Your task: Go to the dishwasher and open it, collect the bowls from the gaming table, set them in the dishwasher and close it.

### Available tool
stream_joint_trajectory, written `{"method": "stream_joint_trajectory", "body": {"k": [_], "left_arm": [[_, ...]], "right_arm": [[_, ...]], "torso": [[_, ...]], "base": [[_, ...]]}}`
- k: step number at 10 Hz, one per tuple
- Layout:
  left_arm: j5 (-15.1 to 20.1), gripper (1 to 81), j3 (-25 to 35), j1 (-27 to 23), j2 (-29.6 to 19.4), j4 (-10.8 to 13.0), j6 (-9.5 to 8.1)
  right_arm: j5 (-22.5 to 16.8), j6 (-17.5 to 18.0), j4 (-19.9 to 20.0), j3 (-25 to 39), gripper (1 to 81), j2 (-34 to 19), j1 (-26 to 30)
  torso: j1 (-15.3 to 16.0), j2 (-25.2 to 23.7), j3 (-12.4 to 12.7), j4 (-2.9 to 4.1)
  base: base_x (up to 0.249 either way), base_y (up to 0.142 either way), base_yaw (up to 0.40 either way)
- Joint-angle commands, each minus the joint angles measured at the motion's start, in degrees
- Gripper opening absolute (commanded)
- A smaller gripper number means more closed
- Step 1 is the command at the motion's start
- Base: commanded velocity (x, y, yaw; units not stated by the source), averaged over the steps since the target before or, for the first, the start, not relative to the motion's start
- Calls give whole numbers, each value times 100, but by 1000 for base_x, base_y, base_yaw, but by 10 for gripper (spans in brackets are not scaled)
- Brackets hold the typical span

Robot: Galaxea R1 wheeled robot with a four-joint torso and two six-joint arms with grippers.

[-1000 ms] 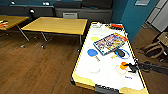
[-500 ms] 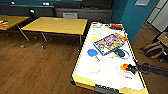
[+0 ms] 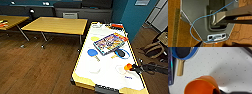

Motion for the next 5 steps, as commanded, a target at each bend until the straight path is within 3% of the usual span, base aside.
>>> {"method": "stream_joint_trajectory", "body": {"k": [1,4,5], "left_arm": [[403,811,96,-36,-23,78,5],[377,811,149,-81,-14,78,5],[368,811,191,-81,-40,78,13]], "right_arm": [[-1224,34,-796,2957,10,-2649,1799],[-1188,34,-1635,4448,10,-4210,1202],[-1171,34,-1870,4746,10,-4414,984]], "torso": [[0,0,0,0],[0,0,0,0],[0,0,0,0]], "base": [[0,0,0],[0,0,0],[0,0,0]]}}
